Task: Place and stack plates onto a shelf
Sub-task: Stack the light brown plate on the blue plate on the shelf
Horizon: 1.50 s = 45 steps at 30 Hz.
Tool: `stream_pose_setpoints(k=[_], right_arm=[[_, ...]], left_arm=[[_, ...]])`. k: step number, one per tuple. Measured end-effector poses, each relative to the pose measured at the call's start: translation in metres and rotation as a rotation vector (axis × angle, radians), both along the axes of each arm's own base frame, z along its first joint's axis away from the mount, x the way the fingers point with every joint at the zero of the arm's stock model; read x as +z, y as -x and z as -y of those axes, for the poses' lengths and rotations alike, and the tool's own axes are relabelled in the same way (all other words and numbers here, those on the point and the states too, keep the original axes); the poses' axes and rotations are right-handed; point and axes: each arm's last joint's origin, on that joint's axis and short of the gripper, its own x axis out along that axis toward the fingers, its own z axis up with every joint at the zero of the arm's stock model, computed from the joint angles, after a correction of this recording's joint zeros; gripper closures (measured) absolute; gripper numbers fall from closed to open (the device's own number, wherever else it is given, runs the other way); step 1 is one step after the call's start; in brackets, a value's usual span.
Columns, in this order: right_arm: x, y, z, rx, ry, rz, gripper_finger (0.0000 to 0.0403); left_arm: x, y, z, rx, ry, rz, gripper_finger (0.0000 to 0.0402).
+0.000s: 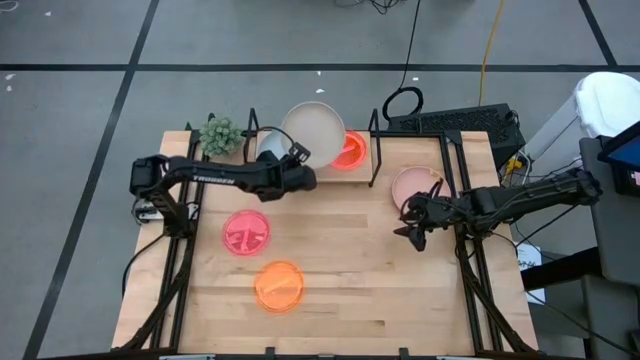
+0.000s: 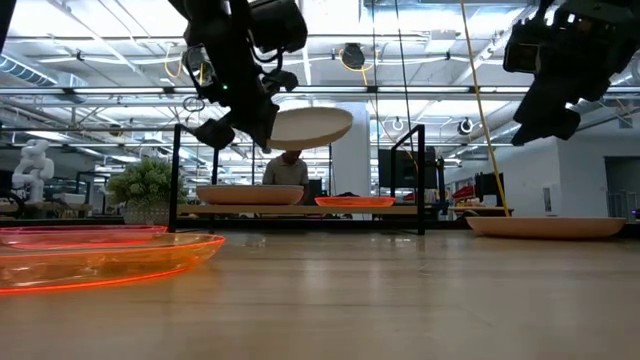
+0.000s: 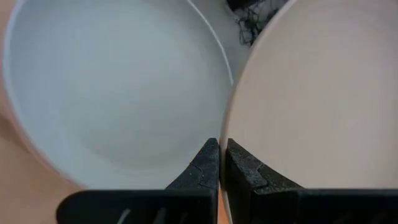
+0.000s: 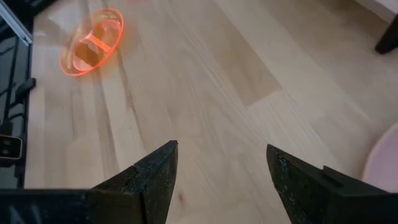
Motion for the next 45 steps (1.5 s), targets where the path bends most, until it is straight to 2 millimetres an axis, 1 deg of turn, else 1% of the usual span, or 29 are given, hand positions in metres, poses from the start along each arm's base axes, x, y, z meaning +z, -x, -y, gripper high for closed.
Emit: stream_pose_setpoints(k=[3,8,11,16,18,22,25,32,34,39,45], right_arm=[[0.000,0.004,0.001,0.000,0.001,-0.008,0.0177],[0.001,0.007,0.001,-0.003,0.005,-0.011,0.0177],[0.001,0.007,0.001,-0.005,0.006,-0.014,0.0177],[0.001,0.007,0.002,-0.006,0.007,-0.017,0.0177],[0.000,0.008,0.002,-0.006,0.008,-0.019,0.0177],[0.000,0.008,0.002,-0.006,0.008,-0.020,0.0177],[0.000,0.008,0.002,-0.006,0.008,-0.020,0.0177],[0.001,0.007,0.002,-0.006,0.007,-0.015,0.0177],[0.001,0.007,0.001,-0.007,0.007,-0.013,0.0177],[0.001,0.007,0.001,-0.006,0.006,-0.013,0.0177],[0.000,0.008,0.002,-0.017,-0.007,-0.024,0.0177]], left_arm=[[-0.001,0.003,-0.007,0.006,0.024,-0.022,0.0392],[0.000,0.006,-0.011,0.015,0.036,-0.036,0.0392],[-0.001,0.008,-0.013,0.022,0.039,-0.048,0.0392],[-0.002,0.012,-0.024,0.050,0.040,-0.077,0.0392],[-0.003,0.013,-0.027,0.057,0.071,-0.065,0.0392],[-0.003,0.014,-0.029,0.044,0.103,-0.060,0.0377],[-0.003,0.013,-0.028,0.003,0.103,-0.090,0.0367],[-0.003,0.011,-0.028,-0.102,0.104,-0.178,0.0362],[-0.004,0.011,-0.027,-0.110,0.125,-0.166,0.0362],[-0.004,0.015,-0.022,-0.034,0.218,-0.078,0.0361],[0.011,0.031,-0.009,0.058,0.242,-0.032,0.0360]])
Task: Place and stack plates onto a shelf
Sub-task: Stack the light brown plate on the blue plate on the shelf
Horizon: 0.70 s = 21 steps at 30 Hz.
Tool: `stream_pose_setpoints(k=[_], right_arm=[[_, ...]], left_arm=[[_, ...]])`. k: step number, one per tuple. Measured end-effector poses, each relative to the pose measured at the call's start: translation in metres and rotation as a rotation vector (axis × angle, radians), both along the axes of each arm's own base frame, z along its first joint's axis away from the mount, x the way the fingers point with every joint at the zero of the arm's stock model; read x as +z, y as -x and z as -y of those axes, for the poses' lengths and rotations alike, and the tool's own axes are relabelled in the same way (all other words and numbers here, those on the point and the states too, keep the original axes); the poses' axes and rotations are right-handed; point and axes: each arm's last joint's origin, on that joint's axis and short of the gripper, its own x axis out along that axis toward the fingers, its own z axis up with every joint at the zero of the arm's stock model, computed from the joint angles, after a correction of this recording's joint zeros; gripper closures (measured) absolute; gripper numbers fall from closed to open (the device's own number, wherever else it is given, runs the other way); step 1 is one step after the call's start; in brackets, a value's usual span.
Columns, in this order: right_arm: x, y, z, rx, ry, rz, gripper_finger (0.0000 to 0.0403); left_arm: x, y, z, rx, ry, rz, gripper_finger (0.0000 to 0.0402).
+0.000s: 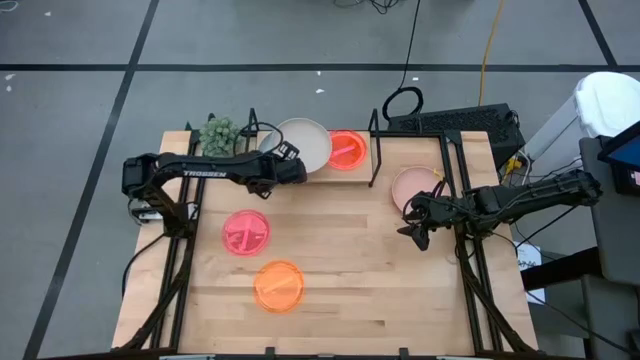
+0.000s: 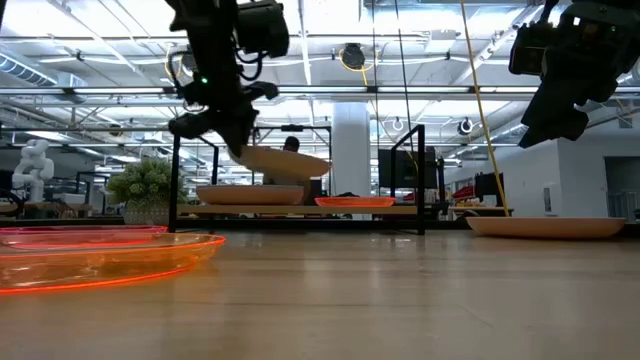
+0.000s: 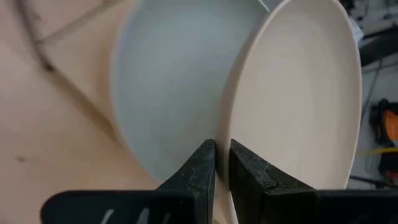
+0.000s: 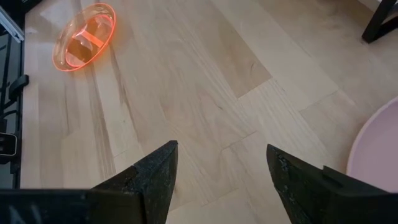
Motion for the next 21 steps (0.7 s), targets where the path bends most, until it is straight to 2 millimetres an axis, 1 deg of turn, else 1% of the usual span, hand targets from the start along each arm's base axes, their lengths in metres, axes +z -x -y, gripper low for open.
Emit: stream_pose_setpoints(k=[4,8,21], right_arm=[[0.000,0.000,0.000,-0.003,0.002,0.003,0.0177],[0.001,-0.001,0.001,-0.021,0.018,0.013,0.0177],[0.001,-0.001,0.001,-0.022,0.009,0.015,0.0177]], left_arm=[[0.008,0.013,0.010,0.050,0.026,-0.008,0.0360],[0.008,0.019,0.018,0.062,0.045,-0.049,0.0360],[0.006,0.024,0.013,0.035,0.034,-0.148,0.0360]])
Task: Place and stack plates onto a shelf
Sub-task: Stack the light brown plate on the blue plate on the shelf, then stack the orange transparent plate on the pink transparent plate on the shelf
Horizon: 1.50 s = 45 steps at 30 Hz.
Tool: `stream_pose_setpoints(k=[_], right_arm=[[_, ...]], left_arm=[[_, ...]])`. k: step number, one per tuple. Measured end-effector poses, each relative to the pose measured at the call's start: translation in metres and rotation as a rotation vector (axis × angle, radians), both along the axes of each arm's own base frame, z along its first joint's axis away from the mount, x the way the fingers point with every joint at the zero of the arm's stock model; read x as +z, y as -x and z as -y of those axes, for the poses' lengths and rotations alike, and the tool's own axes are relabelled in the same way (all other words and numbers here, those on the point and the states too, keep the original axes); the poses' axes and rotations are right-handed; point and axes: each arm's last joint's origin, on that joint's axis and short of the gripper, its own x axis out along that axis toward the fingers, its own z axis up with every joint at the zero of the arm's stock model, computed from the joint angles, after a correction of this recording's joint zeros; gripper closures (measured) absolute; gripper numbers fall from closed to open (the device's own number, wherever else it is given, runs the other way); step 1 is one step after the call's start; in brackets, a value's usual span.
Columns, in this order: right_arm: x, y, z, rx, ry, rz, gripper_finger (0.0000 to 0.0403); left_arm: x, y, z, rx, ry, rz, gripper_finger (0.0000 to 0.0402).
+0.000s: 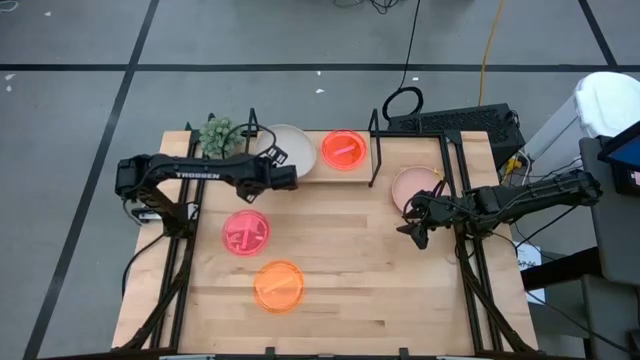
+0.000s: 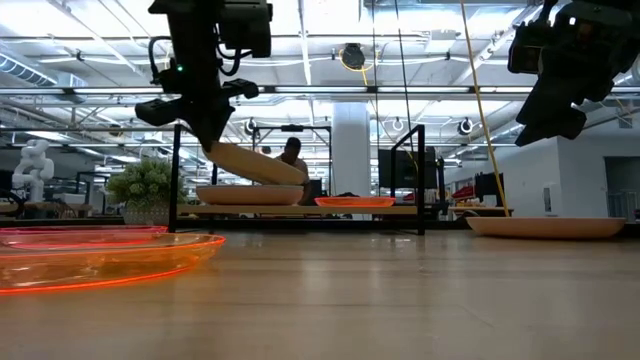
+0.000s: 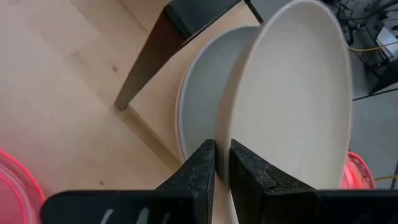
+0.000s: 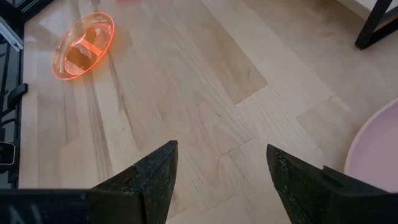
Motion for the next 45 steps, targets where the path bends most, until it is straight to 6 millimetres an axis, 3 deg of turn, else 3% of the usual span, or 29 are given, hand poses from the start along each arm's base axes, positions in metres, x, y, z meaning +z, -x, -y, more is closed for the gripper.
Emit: stream_pose_setpoints(k=[19,35,45], right_arm=[[0.000,0.000,0.000,0.000,-0.001,0.004,0.0177],[0.000,0.000,0.000,0.000,-0.001,0.006,0.0177],[0.001,-0.001,0.000,-0.001,-0.004,0.021,0.0177]], left_arm=[[-0.001,0.004,-0.014,-0.036,0.050,-0.052,0.0357],[0.000,0.003,-0.009,-0.102,0.098,-0.060,0.0217],[0.014,0.004,0.006,-0.239,0.018,-0.064,0.0197]])
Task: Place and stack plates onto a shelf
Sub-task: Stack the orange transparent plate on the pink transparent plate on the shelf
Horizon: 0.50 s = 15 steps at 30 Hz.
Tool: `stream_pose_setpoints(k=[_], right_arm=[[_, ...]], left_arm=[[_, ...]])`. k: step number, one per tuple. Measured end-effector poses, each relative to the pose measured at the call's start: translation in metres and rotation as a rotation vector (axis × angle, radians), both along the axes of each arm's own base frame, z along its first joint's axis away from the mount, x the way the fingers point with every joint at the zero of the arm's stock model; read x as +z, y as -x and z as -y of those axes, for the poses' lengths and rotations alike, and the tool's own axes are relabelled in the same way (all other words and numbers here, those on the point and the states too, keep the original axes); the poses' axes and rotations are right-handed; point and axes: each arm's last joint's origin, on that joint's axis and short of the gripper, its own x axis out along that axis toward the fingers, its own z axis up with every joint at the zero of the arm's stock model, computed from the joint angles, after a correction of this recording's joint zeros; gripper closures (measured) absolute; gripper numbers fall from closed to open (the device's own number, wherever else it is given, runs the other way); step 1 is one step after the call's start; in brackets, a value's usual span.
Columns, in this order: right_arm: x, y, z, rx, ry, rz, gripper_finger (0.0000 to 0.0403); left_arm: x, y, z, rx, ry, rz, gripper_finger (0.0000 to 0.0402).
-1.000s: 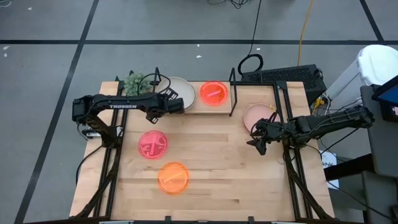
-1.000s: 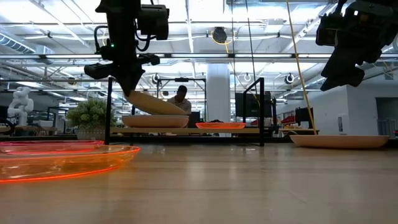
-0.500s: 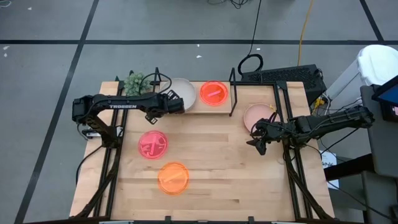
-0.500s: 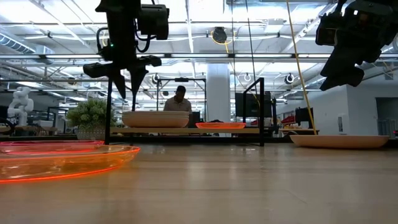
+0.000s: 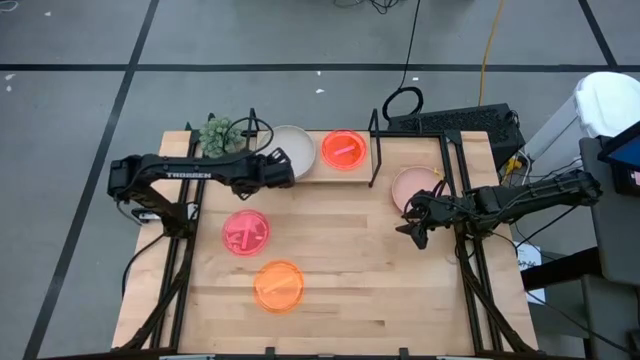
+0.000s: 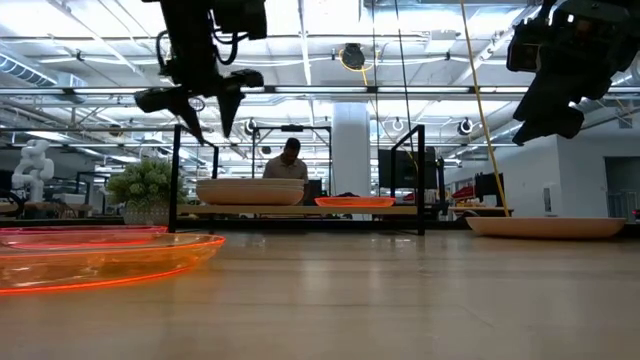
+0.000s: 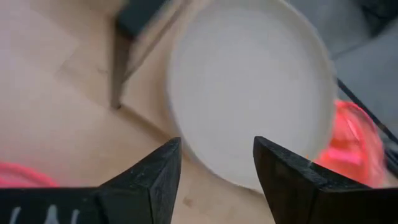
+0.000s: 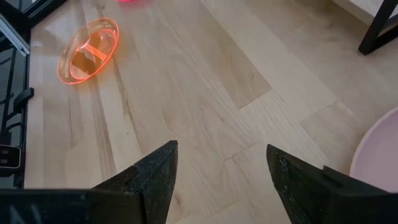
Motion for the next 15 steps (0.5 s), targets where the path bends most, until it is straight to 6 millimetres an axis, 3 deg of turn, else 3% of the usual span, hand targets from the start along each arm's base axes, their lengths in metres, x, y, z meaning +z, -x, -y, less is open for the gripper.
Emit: stream_pose_setpoints(k=[9,15], right_arm=[[0.002,-0.002,-0.001,-0.083,-0.137,0.026,0.0177],[0.006,-0.012,-0.004,-0.165,-0.303,0.093,0.0177]], left_arm=[[0.026,-0.006,0.012,-0.393,-0.102,0.006,0.0197],[0.037,-0.003,0.017,-0.713,-0.067,-0.027,0.0197]])
